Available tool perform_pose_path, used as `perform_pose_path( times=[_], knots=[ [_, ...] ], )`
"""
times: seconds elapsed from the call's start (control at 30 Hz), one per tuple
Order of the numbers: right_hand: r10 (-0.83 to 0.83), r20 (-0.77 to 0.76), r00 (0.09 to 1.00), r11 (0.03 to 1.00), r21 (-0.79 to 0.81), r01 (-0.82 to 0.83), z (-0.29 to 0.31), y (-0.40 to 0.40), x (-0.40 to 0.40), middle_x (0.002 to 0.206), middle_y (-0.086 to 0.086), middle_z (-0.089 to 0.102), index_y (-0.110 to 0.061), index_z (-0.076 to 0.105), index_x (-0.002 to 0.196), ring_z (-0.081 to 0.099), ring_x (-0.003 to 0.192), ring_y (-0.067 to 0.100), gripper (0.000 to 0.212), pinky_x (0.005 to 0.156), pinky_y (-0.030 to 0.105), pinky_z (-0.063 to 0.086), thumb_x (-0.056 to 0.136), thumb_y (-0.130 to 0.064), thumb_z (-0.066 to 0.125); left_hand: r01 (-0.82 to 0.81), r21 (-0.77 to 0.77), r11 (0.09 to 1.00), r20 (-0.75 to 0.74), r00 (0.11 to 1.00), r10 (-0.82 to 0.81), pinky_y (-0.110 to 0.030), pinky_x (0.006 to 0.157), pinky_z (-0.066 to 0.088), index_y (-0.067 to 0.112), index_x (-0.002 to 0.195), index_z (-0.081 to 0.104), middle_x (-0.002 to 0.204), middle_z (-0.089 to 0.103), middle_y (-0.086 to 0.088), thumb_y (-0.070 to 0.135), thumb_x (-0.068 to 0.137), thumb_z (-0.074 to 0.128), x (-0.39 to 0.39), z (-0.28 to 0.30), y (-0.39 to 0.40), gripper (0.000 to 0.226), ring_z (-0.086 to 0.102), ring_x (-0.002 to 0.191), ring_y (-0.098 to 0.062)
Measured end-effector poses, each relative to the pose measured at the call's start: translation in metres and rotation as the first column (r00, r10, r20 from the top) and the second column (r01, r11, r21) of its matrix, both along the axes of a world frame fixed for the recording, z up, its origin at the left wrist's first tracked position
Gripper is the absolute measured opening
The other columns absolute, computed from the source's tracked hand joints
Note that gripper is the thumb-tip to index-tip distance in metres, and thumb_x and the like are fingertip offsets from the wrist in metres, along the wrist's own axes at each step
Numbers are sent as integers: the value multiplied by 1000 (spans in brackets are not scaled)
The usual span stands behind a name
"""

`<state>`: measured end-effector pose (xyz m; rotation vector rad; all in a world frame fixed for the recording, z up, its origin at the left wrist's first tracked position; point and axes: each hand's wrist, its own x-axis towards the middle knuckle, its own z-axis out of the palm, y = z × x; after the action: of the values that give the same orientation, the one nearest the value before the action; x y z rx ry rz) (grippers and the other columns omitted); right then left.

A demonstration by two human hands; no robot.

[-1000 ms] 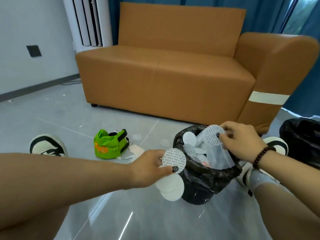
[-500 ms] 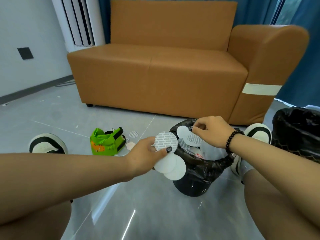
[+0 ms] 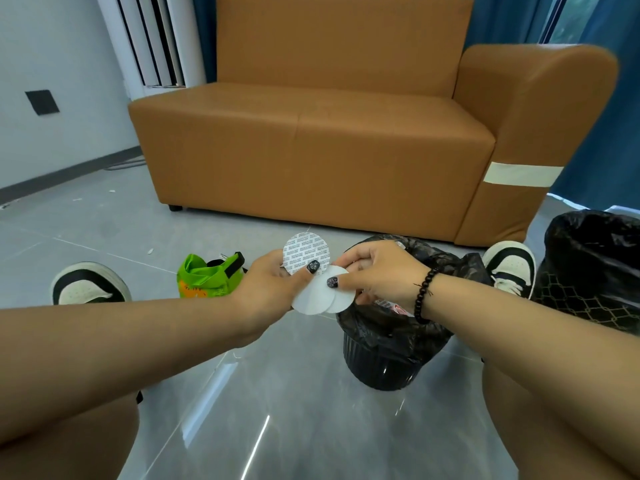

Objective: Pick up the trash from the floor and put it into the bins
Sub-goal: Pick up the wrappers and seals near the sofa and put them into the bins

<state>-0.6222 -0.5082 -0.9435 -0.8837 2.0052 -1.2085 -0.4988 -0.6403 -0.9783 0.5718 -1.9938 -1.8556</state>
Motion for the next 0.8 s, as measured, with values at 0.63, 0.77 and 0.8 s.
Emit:
perform_pose_path(
  times=[0.63, 0.77, 0.8],
  knots=[
    [-310, -229, 923, 923, 162, 350, -25, 63, -93, 87, 8, 70, -14, 70, 93, 63, 75, 18, 15, 65, 29, 55, 79, -11, 73, 213, -167, 963, 292, 943, -158, -16, 49, 42, 26, 94, 61, 76, 71, 2, 17, 95, 55, -6, -14, 28, 11, 59, 54, -3],
    [-429, -481, 765, 881, -37, 471, -20, 68, -93, 91, 1, 69, -19, 69, 83, 61, 86, 16, 2, 75, 27, 46, 82, -18, 71, 237, -215, 947, 298, 940, -167, -18, 54, 45, 25, 90, 59, 79, 73, 2, 19, 93, 58, -14, -15, 33, 7, 62, 60, -3],
    [-441, -447, 778, 885, -75, 459, -17, 68, -90, 90, 0, 69, -19, 69, 81, 62, 83, 15, 3, 73, 27, 46, 83, -18, 69, 239, -221, 946, 300, 939, -167, -18, 56, 47, 24, 90, 59, 79, 72, 3, 19, 93, 59, -17, -16, 34, 6, 63, 62, -2]
  ],
)
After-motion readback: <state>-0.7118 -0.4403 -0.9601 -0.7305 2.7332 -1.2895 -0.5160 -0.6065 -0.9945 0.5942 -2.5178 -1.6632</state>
